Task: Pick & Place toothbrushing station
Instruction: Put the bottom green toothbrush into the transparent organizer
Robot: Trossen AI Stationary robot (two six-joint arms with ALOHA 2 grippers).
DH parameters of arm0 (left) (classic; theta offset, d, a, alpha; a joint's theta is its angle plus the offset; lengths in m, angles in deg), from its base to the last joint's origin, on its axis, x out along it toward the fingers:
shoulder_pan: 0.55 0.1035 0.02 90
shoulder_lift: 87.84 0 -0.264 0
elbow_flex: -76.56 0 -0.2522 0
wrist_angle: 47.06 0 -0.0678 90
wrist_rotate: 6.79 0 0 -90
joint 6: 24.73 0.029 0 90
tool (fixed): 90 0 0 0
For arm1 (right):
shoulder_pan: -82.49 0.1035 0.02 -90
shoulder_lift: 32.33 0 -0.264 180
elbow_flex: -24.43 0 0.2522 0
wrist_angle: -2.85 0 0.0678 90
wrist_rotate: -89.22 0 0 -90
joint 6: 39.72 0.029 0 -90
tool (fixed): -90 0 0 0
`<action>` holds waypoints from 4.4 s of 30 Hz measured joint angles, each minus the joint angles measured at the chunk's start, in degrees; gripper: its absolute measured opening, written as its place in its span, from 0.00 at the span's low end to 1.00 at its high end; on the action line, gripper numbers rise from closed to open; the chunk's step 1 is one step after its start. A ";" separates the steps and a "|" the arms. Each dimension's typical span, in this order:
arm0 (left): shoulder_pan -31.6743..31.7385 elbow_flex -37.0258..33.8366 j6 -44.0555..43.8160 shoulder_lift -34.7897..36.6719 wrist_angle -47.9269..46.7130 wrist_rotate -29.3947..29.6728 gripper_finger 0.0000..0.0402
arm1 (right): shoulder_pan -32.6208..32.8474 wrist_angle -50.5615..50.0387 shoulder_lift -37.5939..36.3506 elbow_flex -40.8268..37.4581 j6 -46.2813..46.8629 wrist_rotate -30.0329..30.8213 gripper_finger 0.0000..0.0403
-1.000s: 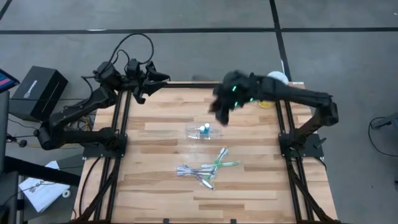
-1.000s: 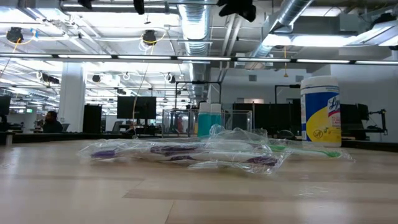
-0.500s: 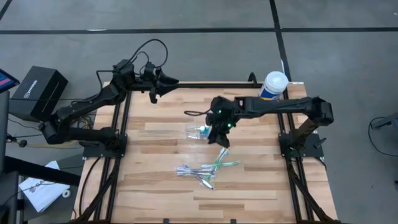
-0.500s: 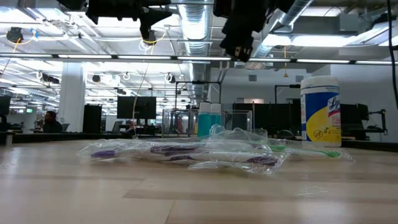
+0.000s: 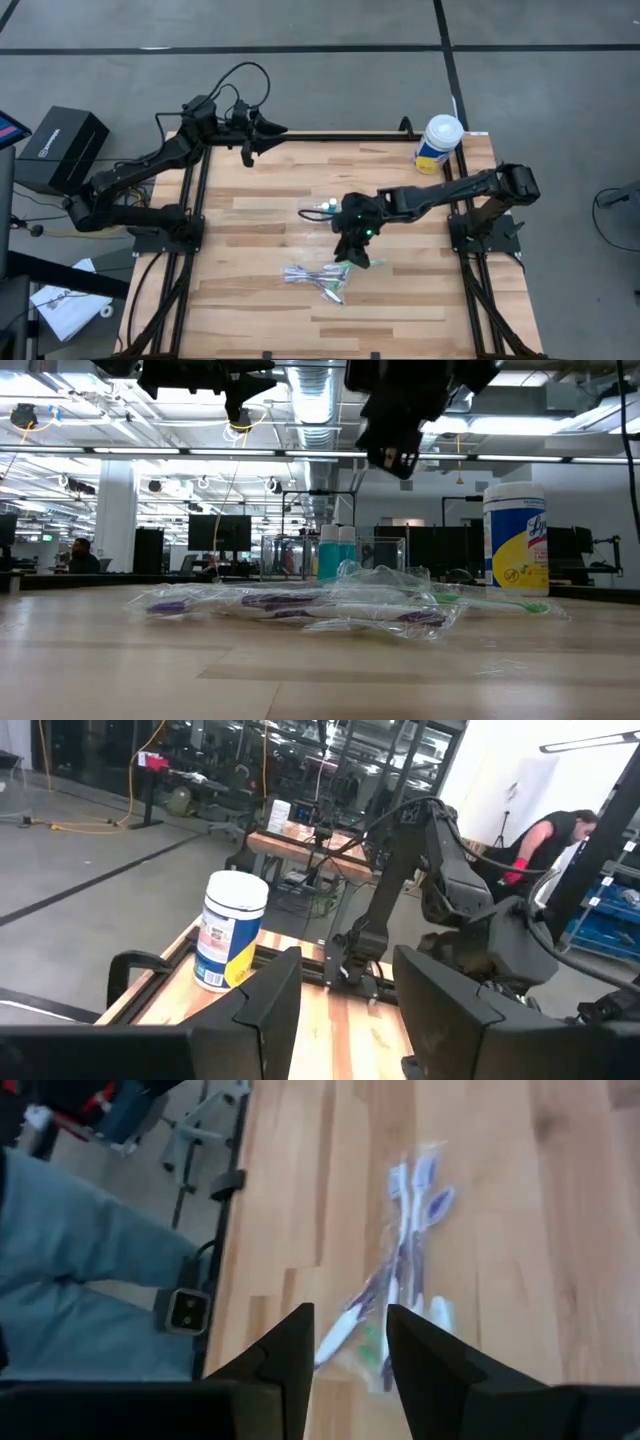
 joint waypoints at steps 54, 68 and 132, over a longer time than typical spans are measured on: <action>0.00 0.00 3.56 0.02 -4.21 -0.46 0.38 | -2.18 17.97 18.95 -3.75 0.57 -4.41 0.29; 0.00 0.00 3.56 0.02 -5.09 -0.51 0.38 | -6.19 20.82 18.95 -3.76 -0.16 -4.77 0.02; 1.77 0.00 8.70 0.02 -8.74 -0.79 0.38 | -4.07 8.83 13.92 -3.83 1.66 -4.18 0.35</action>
